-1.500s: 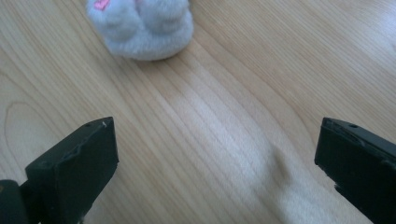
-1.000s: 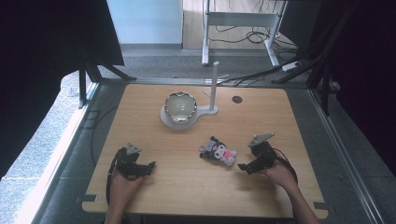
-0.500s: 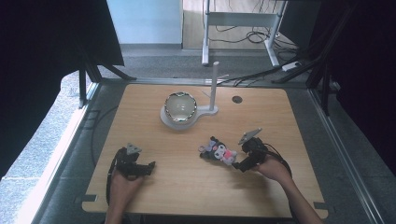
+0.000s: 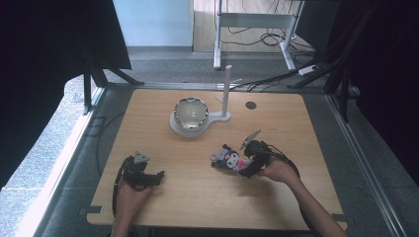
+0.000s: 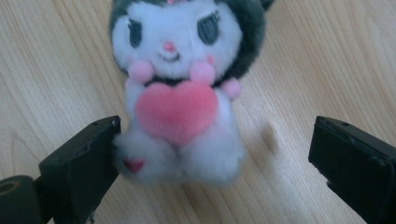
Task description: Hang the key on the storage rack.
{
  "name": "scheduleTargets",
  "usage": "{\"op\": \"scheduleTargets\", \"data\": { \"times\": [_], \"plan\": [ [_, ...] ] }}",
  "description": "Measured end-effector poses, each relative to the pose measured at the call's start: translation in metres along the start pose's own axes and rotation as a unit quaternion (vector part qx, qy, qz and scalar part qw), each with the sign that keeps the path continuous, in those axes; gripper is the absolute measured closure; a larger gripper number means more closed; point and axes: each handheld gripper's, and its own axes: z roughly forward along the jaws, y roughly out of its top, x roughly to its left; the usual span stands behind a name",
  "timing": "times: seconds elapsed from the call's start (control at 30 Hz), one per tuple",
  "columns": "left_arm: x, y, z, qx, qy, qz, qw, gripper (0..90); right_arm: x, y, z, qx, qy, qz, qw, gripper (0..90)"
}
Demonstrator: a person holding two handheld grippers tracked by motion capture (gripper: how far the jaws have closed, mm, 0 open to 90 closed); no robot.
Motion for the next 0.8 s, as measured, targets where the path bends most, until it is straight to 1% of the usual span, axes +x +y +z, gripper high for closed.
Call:
{"op": "scheduleTargets", "data": {
  "times": [0.03, 0.17, 0.2, 0.3, 0.37, 0.4, 0.43, 0.47, 0.57, 0.7, 0.73, 0.77, 0.8],
  "plan": [
    [0.000, 0.000, 0.000, 0.000, 0.000, 0.000, 1.0000, 3.4, 0.001, 0.003, 0.001, 0.007, 0.001, -0.001, 1.0000, 3.4],
    [0.000, 0.000, 0.000, 0.000, 0.000, 0.000, 1.0000, 3.4, 0.002, 0.015, 0.006, 0.033, 0.009, -0.020, 0.9992, 6.4],
    [0.000, 0.000, 0.000, 0.000, 0.000, 0.000, 1.0000, 3.4, 0.003, 0.017, 0.007, 0.038, 0.008, -0.020, 0.9990, 7.4],
    [0.000, 0.000, 0.000, 0.000, 0.000, 0.000, 1.0000, 3.4, 0.005, 0.027, 0.012, 0.064, 0.016, -0.032, 0.9973, 12.3],
    [0.000, 0.000, 0.000, 0.000, 0.000, 0.000, 1.0000, 3.4, 0.005, 0.033, 0.015, 0.080, 0.018, -0.041, 0.9958, 13.6],
    [0.000, 0.000, 0.000, 0.000, 0.000, 0.000, 1.0000, 3.4, 0.006, 0.035, 0.017, 0.087, 0.019, -0.038, 0.9953, 14.4],
    [0.000, 0.000, 0.000, 0.000, 0.000, 0.000, 1.0000, 3.4, 0.007, 0.039, 0.019, 0.103, 0.020, -0.040, 0.9937, 15.6],
    [0.000, 0.000, 0.000, 0.000, 0.000, 0.000, 1.0000, 3.4, 0.007, 0.042, 0.021, 0.111, 0.019, -0.046, 0.9925, 16.7],
    [0.000, 0.000, 0.000, 0.000, 0.000, 0.000, 1.0000, 3.4, 0.008, 0.050, 0.025, 0.137, 0.020, -0.048, 0.9892, 20.9],
    [0.000, 0.000, 0.000, 0.000, 0.000, 0.000, 1.0000, 3.4, 0.008, 0.058, 0.032, 0.166, 0.024, -0.055, 0.9844, 29.6],
    [0.000, 0.000, 0.000, 0.000, 0.000, 0.000, 1.0000, 3.4, 0.008, 0.060, 0.034, 0.176, 0.027, -0.062, 0.9821, 31.5],
    [0.000, 0.000, 0.000, 0.000, 0.000, 0.000, 1.0000, 3.4, 0.008, 0.061, 0.035, 0.180, 0.024, -0.069, 0.9809, 32.6],
    [0.000, 0.000, 0.000, 0.000, 0.000, 0.000, 1.0000, 3.4, 0.009, 0.062, 0.036, 0.185, 0.022, -0.071, 0.9799, 33.9]
  ]
}}
